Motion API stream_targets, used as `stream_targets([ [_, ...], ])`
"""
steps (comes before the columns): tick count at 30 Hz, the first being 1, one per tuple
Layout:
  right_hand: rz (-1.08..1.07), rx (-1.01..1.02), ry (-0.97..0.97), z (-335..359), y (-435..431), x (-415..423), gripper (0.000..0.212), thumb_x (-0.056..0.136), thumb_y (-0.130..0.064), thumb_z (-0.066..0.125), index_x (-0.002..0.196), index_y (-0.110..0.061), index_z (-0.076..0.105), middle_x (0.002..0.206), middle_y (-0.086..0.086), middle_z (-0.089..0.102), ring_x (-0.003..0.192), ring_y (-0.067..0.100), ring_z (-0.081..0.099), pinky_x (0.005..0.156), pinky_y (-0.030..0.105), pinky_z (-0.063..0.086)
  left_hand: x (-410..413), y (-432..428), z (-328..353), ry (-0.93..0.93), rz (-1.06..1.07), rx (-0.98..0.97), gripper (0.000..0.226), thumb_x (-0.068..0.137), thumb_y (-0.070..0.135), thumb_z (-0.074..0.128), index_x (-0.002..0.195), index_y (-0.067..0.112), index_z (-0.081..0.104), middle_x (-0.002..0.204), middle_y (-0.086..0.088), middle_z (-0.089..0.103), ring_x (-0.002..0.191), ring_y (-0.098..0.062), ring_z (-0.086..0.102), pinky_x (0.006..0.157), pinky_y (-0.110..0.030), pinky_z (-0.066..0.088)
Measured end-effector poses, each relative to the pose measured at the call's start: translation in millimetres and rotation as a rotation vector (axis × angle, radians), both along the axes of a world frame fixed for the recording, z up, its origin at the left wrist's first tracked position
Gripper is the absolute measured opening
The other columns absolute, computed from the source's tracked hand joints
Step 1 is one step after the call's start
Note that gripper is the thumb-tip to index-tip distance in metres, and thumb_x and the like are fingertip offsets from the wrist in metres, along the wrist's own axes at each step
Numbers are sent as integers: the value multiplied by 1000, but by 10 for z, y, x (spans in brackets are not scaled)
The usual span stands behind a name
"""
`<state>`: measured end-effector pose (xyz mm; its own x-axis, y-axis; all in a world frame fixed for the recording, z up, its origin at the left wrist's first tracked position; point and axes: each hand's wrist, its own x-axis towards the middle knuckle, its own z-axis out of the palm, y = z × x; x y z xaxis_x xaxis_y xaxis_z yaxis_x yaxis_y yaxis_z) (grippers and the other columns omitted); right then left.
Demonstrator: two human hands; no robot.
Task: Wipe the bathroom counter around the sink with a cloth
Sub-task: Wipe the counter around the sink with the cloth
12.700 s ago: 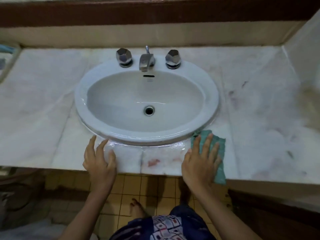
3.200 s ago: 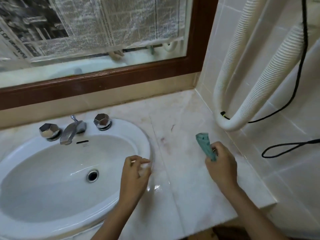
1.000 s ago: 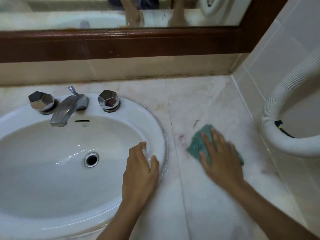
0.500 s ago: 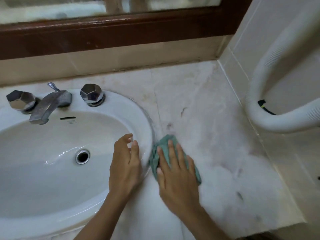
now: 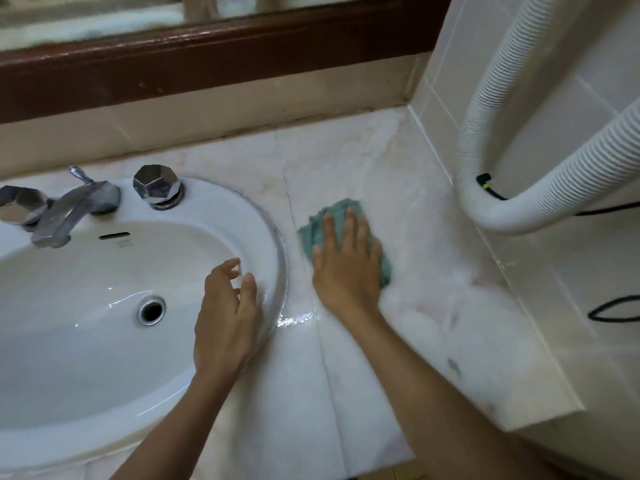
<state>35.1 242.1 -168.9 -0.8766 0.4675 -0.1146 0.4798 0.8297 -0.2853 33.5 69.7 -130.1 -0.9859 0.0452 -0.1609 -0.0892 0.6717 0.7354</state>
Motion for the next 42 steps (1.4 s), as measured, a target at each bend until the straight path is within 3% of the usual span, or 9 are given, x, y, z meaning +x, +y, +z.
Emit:
stream_targets([
  [4,228,-26,77,65,-778,930,62,95,-38,32,153,-20,19,162,5,7,149,25,5,116,46,14,31,8,3,17,10,-20,37,100,45,32,135,35,41,135,12,51,104,-9,53,85,-34,36],
  [7,385,-2,52,123,-486,1625,64,91,-43,41,151,-27,25,161,0,13,148,20,12,114,41,16,49,0,10,24,16,-29,37,100,44,33,135,34,42,135,11,52,102,-7,50,85,-33,35],
  [15,-87,139,-70,24,1310,862,62,95,-47,21,153,-24,19,160,9,16,144,30,21,113,50,23,50,27,11,40,-6,-64,39,99,47,34,134,31,41,134,8,53,102,-14,56,84,-38,39],
  [20,-125,55,-62,51,956,104,61,99,-44,22,154,-24,6,162,8,-1,147,28,3,116,49,8,68,37,15,54,-13,-86,40,97,46,37,134,31,39,135,8,52,103,-14,56,85,-39,41],
  [26,310,-9,69,128,-130,1436,61,95,-45,31,152,-27,19,162,2,10,148,20,8,116,42,12,94,-2,1,76,-43,-85,40,95,42,45,133,27,40,132,5,54,98,-14,57,82,-39,44],
  [30,139,113,-28,96,761,2048,60,96,-50,11,153,-33,-1,162,-2,-6,148,17,-3,118,44,16,94,17,-20,78,-29,-131,42,95,42,44,133,25,40,134,6,53,106,-18,59,83,-41,44],
  [35,-88,156,-64,43,1437,1335,62,95,-45,19,151,-20,23,158,13,22,143,32,22,110,52,26,90,30,-32,93,-32,-160,44,95,41,43,135,22,41,136,6,53,112,-20,58,86,-42,46],
  [40,-84,53,-67,62,1092,387,60,99,-42,21,154,-23,5,162,9,2,148,27,3,117,49,7,103,30,-23,99,-20,-133,43,94,39,46,134,24,42,134,9,53,109,-17,58,87,-40,45],
  [42,4,26,18,20,478,342,59,98,-39,24,153,-21,14,161,10,8,148,28,8,117,51,14,107,24,-6,98,-13,-116,40,94,37,48,132,24,44,131,9,54,101,-13,58,82,-36,42],
])
